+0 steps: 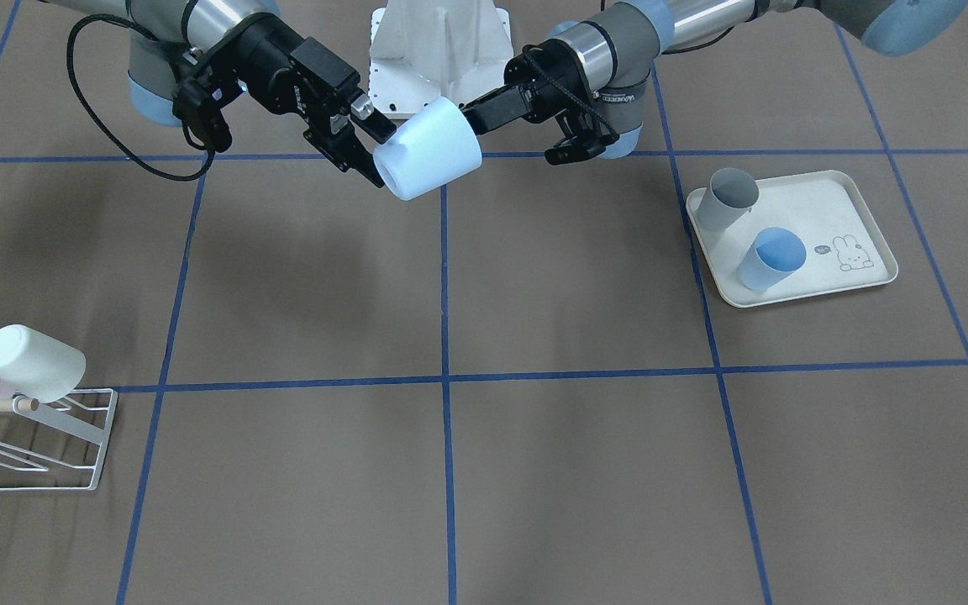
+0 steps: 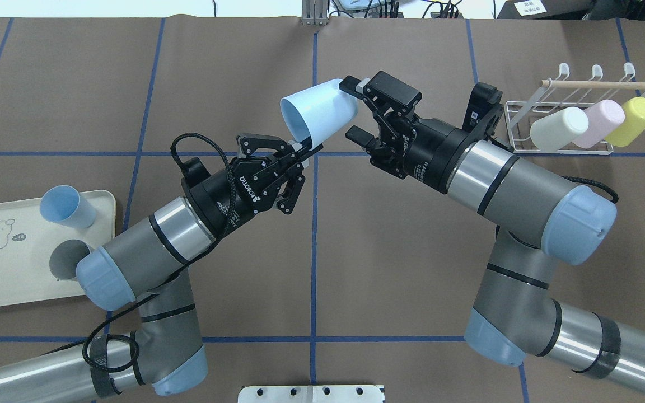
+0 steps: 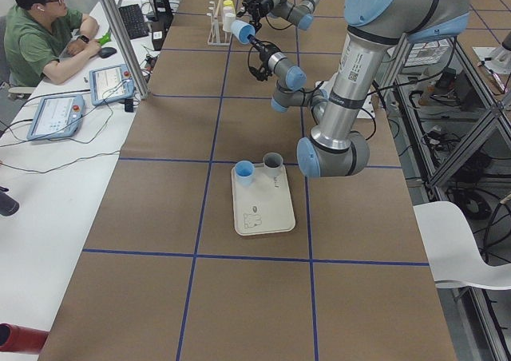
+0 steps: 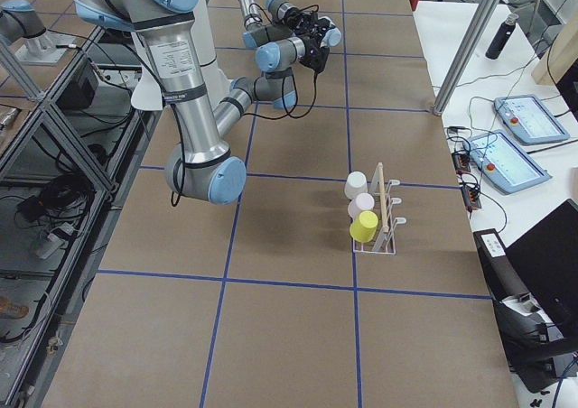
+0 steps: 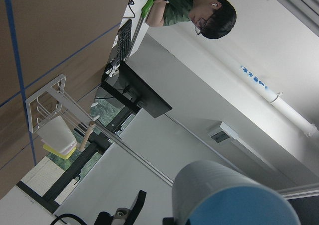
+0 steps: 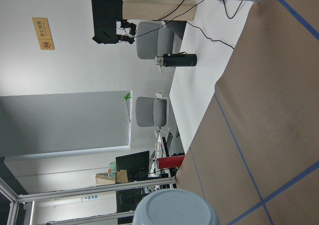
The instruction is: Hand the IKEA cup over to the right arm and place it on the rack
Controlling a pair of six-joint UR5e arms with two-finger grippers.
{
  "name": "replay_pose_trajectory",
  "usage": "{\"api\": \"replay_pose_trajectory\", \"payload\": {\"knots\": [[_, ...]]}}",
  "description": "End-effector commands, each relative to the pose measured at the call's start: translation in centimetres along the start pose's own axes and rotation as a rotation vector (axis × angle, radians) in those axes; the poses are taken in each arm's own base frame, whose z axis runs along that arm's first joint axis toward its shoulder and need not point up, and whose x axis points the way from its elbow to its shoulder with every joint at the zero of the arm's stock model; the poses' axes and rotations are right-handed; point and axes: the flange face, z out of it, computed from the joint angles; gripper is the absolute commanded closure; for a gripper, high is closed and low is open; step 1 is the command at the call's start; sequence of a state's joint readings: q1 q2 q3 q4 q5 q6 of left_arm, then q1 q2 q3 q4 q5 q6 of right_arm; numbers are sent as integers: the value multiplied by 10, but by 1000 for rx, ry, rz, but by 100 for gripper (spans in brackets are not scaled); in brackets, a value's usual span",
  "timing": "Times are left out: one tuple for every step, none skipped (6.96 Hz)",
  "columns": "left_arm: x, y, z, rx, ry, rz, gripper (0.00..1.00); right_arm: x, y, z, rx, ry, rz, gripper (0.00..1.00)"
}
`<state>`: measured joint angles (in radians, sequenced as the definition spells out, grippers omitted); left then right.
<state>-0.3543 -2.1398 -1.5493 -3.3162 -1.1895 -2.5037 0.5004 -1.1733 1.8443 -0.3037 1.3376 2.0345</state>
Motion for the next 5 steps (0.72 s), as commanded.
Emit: {"api": "replay_pose_trajectory", "payload": {"knots": [[-7,2,3,3,-8,-3,100,3,3,1,-4,5,3,0],[-10,2,4,4,-13,-5,100,4,5,1,-8,7,4,0],[-13,3,3,4,-18,-6,100,4,5,2,-9,6,5,0],[-18,5,4,4,-21,-9,100,5,5,2,-7,9,4,0],[-22,8,4,6,-18,-15,100,5,5,2,-7,9,4,0]]}}
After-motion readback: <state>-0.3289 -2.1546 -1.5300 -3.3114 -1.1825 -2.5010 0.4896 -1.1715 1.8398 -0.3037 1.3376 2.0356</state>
